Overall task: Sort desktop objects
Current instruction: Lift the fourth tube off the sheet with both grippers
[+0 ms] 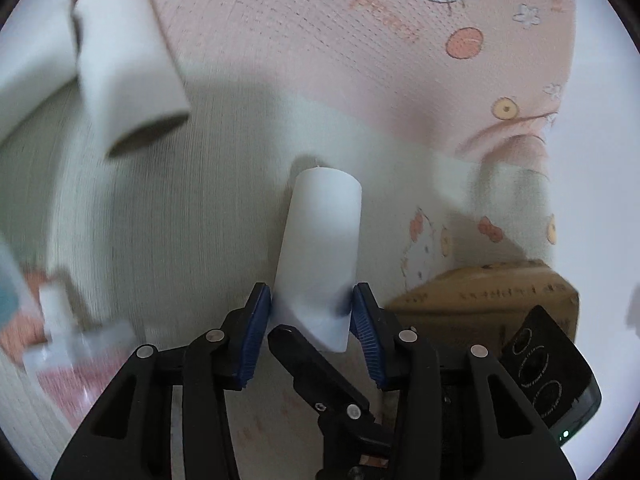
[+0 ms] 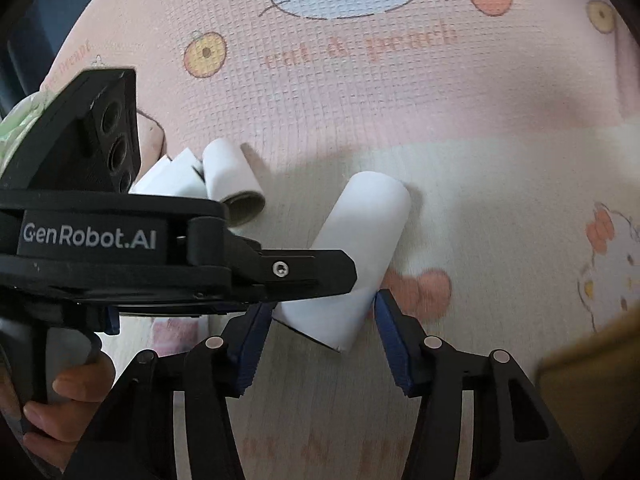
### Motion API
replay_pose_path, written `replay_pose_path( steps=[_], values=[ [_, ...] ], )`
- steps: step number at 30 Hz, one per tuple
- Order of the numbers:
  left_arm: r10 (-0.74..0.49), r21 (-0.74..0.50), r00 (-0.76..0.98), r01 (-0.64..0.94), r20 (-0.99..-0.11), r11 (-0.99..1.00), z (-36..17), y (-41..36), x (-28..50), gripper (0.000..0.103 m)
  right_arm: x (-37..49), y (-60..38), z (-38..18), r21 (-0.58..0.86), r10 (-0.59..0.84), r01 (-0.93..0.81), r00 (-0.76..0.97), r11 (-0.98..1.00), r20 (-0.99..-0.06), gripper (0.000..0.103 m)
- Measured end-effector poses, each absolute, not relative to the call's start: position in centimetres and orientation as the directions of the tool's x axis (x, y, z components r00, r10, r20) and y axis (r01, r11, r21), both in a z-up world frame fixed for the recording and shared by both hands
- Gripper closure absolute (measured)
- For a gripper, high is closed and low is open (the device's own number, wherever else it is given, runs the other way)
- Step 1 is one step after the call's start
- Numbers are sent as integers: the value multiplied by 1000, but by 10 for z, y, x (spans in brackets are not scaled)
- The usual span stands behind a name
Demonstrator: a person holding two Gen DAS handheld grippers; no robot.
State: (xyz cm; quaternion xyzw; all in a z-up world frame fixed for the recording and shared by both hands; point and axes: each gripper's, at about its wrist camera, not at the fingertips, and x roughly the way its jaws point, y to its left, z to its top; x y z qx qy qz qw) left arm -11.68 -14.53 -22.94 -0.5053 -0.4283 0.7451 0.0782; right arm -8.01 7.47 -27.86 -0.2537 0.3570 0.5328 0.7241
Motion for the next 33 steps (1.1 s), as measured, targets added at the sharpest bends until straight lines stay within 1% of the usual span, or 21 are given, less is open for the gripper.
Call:
replay_pose_path(
  steps=[5,10,12,18,24,26,30,33],
  values=[
    [537,-702,-479,290,-695,-650,-223,-129,-91,57,-96,57,-268,14,593,-960,162,280,-789,52],
    [461,-602,-458,229,-760,-765,-205,-102,-73,57,-111,36,-269,-18,583,-971,157,237,-797,52],
    [434,-570,-462,206,-774,-796,-198,-93,-64,57,-116,24,-267,-6,592,-976,138,219,-794,52],
    [436,-589,-477,237,-763,-772,-195,-85,-42,57,-121,1,-264,31,618,-986,80,167,-782,52],
    [421,-563,-449,248,-788,-789,-202,-76,-30,57,-127,-10,-276,62,599,-990,25,124,-801,52],
    [425,-560,-431,259,-796,-787,-207,-75,-27,57,-131,-12,-280,50,589,-994,17,98,-808,52],
    [455,-585,-415,270,-788,-765,-220,-79,-16,57,-140,-16,-284,-22,574,-999,46,48,-817,52],
    [479,-609,-417,270,-772,-746,-219,-82,-17,57,-139,-19,-285,-13,570,-999,39,48,-821,52]
  ],
)
